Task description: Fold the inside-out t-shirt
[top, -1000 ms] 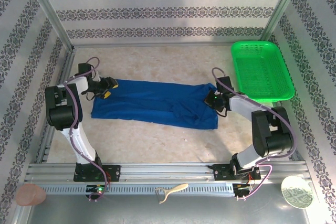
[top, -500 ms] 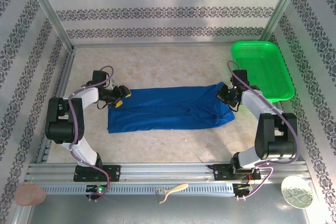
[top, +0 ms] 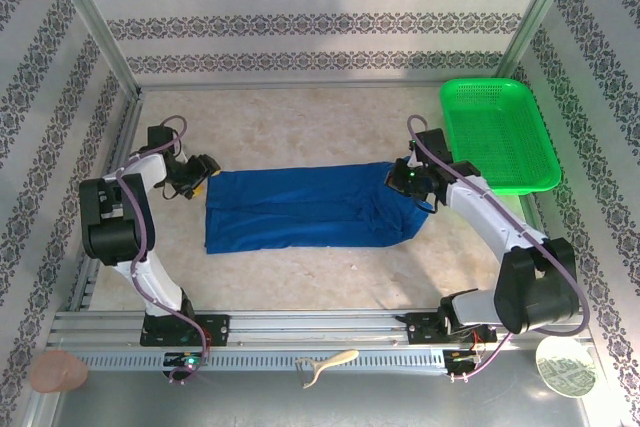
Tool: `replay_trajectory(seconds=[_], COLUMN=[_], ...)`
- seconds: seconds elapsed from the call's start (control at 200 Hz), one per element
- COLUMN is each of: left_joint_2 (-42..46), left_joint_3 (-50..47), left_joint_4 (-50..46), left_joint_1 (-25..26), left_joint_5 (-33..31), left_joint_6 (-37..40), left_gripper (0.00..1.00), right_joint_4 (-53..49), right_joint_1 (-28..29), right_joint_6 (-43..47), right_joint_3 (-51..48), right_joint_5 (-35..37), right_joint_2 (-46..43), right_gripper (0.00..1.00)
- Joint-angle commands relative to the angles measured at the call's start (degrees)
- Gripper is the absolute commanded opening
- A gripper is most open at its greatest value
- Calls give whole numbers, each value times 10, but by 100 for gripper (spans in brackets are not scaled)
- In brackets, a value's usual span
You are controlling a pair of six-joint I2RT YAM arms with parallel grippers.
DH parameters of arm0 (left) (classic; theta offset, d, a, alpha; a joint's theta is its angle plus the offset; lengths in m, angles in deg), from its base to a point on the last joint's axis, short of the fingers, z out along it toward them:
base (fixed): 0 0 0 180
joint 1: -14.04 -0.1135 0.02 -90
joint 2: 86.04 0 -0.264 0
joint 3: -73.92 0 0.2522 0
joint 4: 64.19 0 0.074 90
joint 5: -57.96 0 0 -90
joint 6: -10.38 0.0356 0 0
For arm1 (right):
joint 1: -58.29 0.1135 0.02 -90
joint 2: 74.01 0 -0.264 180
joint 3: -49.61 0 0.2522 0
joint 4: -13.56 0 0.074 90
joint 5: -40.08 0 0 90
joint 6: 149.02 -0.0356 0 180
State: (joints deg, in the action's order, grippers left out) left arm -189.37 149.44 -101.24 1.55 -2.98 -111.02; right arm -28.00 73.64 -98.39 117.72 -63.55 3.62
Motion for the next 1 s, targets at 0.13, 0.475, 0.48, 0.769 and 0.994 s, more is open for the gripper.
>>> replay_trajectory(seconds=[0.13,0.475,0.48,0.769,0.994], left_joint_2=[-26,-55,-56,-73,-81], left_joint_3=[-12,-28,-28,-38,-37], left_joint_4=[0,38,39,60,64], left_joint_1=[2,3,3,4,5], left_joint_5=[21,65,66,88,94], left_joint_6=[28,28,28,28,29], left_gripper=[67,67,67,67,67], right_joint_4=[-14,11,11,-14,-65], right_joint_1=[110,272,273,353,384], right_joint_6=[-71,-142,-143,-178,-176], right_joint_3=[66,237,241,456,605], right_joint_5=[50,77,77,50,40], right_joint_2=[20,182,186,376,483], right_gripper=[0,0,0,0,0])
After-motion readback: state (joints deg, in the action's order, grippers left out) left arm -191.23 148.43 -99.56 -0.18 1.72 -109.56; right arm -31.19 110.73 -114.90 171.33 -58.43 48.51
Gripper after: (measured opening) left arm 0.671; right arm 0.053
